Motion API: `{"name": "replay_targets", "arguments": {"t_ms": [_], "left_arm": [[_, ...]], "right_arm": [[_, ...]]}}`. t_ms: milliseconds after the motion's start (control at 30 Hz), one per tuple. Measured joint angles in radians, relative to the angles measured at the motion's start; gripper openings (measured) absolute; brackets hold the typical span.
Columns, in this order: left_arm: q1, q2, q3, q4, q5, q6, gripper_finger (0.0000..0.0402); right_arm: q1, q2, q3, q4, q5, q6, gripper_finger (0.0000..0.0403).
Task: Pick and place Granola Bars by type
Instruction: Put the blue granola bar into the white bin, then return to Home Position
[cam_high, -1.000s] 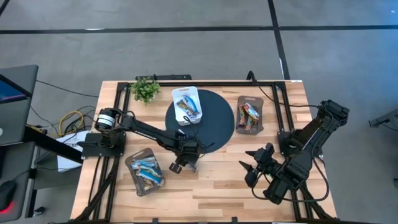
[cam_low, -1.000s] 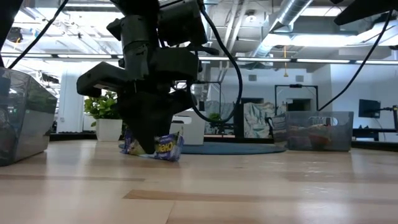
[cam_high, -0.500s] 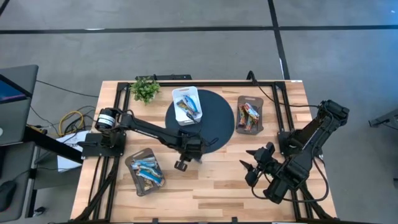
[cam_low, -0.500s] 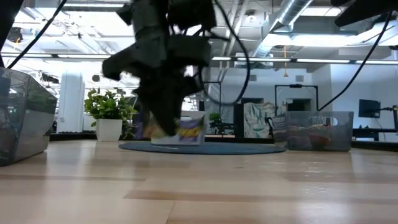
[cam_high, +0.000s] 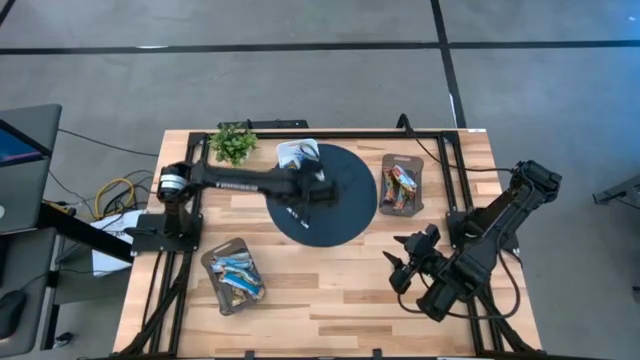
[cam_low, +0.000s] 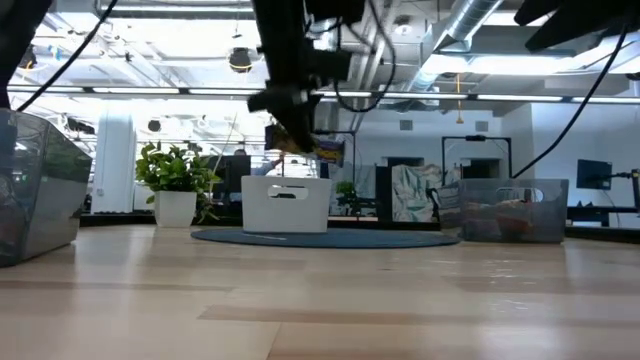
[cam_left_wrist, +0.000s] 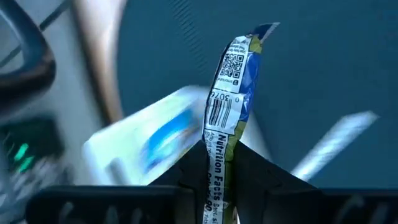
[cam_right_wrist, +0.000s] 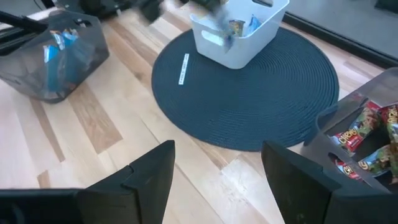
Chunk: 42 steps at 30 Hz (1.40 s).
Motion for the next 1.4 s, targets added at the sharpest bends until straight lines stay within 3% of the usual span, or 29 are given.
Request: {"name": "replay_targets", "arguments": {"t_ms": [133,500,933,1233,1400], "left_arm": [[0.116,0.0,0.002,-0.039,-0.05,-0.036,0.0055],[0.332,0.0,0.002,-0.072,0.141,-0.197,0.0056],[0.338,0.002,0.002,-0.015,0.142,-0.177,0.0063],[0.325,0.002,0.002,0.0,0.137,-0.177,0.013],[0.311,0.001,0.003,-0.029,0.128,-0.193,0.0145]], "right_arm": [[-0.013,0.0,0.0,0.0,-0.008,-0.003,0.0235],[-0.013,0.0,0.0,-0.007,-0.01,-0.005,0.0235],[-0.027,0.0,0.0,-0.015,-0.009,-0.003,0.0235],[-0.038,0.0,0.0,-0.016,-0.009,-0.023,0.0235],[-0.04,0.0,0.01,-0.014,-0.009,-0.081,0.0235]]}}
